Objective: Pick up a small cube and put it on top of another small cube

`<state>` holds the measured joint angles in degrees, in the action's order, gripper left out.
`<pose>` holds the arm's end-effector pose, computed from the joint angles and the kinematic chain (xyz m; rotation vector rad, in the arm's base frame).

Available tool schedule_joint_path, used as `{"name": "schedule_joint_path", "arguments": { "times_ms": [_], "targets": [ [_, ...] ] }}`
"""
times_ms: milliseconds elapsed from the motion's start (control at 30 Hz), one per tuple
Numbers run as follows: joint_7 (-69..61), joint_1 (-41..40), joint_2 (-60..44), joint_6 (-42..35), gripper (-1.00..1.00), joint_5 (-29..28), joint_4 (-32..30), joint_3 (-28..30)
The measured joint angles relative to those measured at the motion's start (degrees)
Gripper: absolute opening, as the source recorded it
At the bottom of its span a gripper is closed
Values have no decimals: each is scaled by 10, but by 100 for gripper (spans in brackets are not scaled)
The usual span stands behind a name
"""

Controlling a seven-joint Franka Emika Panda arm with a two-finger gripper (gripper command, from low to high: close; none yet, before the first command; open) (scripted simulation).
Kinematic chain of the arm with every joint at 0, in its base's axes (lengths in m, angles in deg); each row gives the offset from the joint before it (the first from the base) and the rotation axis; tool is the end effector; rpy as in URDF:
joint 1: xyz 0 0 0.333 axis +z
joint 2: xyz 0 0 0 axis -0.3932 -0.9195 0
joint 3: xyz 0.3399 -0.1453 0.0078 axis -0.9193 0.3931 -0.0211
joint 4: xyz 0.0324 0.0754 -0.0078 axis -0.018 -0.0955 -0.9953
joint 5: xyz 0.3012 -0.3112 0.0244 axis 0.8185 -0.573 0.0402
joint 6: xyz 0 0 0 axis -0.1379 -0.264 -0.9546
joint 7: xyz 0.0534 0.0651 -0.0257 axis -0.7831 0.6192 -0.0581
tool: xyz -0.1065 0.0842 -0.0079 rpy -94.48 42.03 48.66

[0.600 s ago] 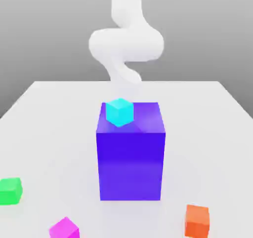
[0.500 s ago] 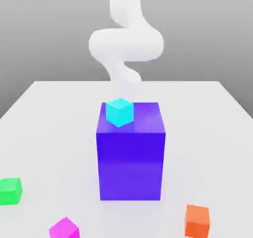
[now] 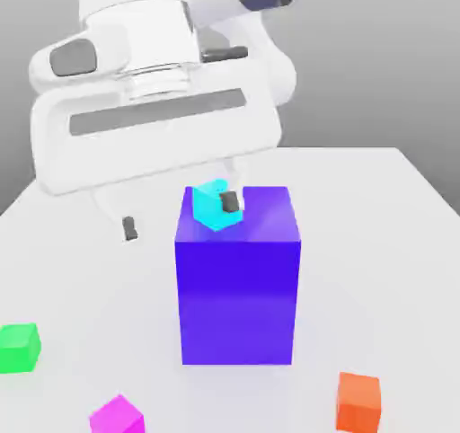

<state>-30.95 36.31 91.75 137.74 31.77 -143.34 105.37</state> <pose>0.5601 -0.0705 0.3917 -2.8584 0.4008 -0.3544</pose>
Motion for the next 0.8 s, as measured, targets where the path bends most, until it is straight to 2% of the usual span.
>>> {"name": "schedule_joint_path", "arguments": {
  "times_ms": [233, 467, 600, 633, 800],
  "targets": [
    [-146, -26, -133, 42, 0, 25, -2, -1],
    [-240, -52, -242, 102, 0, -18, -7, 5],
    [-280, -90, -324, 162, 0, 21, 11, -39],
    [-285, -96, -335, 170, -100, 27, 13, -46],
    [-285, -96, -335, 168, -100, 27, 13, -46]
  ]
}}
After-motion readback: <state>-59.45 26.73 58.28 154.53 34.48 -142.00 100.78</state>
